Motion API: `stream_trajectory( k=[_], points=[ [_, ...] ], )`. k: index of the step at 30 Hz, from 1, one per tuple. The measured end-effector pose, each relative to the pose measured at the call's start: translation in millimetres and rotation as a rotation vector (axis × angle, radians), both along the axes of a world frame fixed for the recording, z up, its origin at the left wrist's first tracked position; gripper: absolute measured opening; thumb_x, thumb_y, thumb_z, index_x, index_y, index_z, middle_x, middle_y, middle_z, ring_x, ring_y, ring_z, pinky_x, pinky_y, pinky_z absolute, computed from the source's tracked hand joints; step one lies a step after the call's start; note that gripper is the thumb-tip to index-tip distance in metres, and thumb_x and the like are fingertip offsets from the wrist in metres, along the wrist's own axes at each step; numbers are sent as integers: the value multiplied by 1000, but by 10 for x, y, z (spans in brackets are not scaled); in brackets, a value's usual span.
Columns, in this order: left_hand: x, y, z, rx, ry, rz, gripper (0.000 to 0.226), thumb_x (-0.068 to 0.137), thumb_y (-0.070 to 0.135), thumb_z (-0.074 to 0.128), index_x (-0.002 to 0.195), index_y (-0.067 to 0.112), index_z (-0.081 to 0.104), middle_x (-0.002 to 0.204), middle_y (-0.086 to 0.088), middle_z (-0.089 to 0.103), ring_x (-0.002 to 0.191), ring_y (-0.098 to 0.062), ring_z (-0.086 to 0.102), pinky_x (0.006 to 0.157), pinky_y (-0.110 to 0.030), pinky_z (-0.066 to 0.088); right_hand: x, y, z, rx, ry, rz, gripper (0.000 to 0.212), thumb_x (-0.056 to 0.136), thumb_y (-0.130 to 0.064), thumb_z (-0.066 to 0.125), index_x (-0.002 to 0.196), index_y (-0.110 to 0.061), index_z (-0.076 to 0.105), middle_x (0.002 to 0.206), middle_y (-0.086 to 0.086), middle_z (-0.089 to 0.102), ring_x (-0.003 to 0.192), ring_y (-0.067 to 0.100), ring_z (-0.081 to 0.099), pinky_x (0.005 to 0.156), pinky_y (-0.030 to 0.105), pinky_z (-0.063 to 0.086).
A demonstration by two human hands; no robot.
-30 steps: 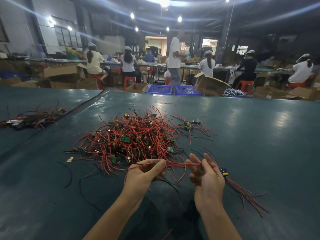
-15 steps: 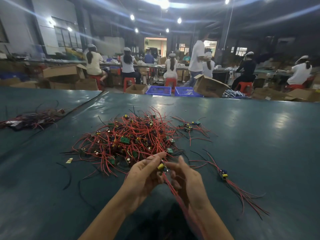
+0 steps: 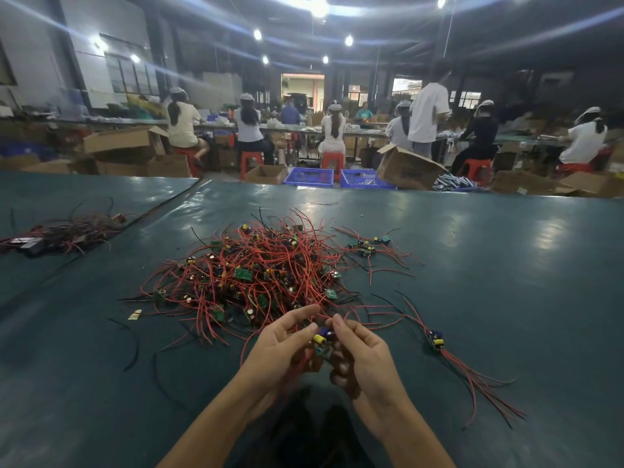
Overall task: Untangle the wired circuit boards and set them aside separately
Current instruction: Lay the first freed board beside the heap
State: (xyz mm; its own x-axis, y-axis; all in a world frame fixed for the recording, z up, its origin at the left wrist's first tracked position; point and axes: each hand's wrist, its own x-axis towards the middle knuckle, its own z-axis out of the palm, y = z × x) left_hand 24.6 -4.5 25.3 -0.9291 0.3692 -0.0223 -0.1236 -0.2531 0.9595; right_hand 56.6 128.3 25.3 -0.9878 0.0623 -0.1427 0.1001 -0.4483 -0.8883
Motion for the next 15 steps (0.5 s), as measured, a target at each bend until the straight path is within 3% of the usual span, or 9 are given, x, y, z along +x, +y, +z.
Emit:
stream_trajectory(
  k=[2,5,8,10,13,15],
  points=[
    [10,1,-28,33,-24,-11,33,81,12,66,113,8,64,90,-16,73,69,-19,68,59,-26,57,-3,-7,12,-25,19,-44,25,67,-33,75,77,-11,69,66,11,58,51,18,50,45,24,39],
    [51,-57,-59,72,-72,-132,28,69,18,83,92,10,70,79,-11,67,59,-14,61,56,-23,53,6,4,47,-103,45,-82,15,74,-26,71,75,-12,75,75,12,71,60,23,66,53,30,54],
    [71,-46,-94,16,36,-163,19,65,23,85,78,19,72,71,-7,64,57,-15,57,58,-25,51,20,27,92,-202,70,-93,15,76,-26,68,72,-16,78,71,4,69,57,17,62,49,27,48],
    [105,27,-82,-65,158,-75,18,66,36,81,76,25,71,66,-3,65,57,-14,58,61,-25,51,31,29,93,-184,64,-77,16,76,-28,68,75,-17,79,75,5,70,62,22,59,53,30,45],
    [135,98,-75,-172,291,75,41,69,66,68,82,27,73,72,-2,71,68,-13,66,67,-21,53,55,-9,74,-101,80,-22,17,76,-28,68,78,-14,79,82,17,71,65,29,59,55,33,48],
    [141,101,-76,-142,281,109,43,69,65,65,89,28,75,83,-5,74,78,-15,70,72,-26,56,69,-52,67,-28,96,-3,18,75,-28,70,80,-13,80,84,18,73,68,29,66,55,33,55]
  ],
)
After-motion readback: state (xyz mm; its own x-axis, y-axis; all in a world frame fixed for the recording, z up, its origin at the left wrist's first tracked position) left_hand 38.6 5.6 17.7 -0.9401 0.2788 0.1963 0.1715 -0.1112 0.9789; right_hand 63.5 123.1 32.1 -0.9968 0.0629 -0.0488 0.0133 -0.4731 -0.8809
